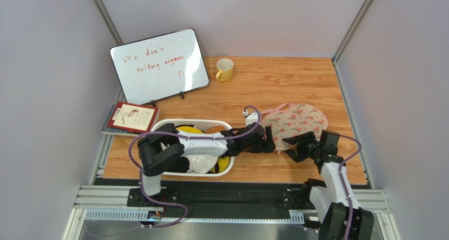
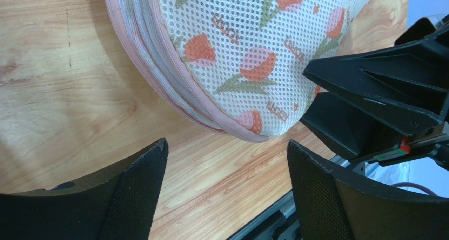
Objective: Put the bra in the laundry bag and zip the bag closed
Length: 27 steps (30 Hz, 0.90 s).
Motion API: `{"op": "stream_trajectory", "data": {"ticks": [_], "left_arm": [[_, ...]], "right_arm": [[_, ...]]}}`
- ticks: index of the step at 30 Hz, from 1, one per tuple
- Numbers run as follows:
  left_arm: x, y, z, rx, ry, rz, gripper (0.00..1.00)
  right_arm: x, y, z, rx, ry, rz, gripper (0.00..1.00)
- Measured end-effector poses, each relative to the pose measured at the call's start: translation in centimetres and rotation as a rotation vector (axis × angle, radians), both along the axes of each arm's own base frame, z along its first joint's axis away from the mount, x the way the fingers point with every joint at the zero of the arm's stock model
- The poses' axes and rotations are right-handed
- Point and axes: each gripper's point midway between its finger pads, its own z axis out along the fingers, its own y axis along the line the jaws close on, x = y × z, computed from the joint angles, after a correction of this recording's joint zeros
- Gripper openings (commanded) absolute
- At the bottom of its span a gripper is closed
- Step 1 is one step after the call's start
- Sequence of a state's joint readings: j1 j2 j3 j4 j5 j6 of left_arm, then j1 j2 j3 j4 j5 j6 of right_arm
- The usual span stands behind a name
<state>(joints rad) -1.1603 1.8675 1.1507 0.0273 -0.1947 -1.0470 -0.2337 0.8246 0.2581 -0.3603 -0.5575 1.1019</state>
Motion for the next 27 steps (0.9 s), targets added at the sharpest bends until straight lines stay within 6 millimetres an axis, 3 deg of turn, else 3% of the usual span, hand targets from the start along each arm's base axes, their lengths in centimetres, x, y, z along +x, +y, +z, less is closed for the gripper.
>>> {"op": "stream_trajectory", "data": {"ticks": [7,16,27], "left_arm": [[1.3,-0.2,-1.2,-0.006,0.032,0.004,0.63],[3.1,-0.2,-1.4,-0.022,0.035,-0.007,0.03],[4.4,-0.6,0.1,-0.077,0.062,-0.036,0.0]], "right_arm": [[-0.1,0.0,-0.2,0.0,0.009,0.003,0.57],[-0.2,0.0,-0.5,-0.008,0.013,0.015,0.58],[-0.2,-0.6,-1.6,-0.048,0.017,0.056,0.7]]}}
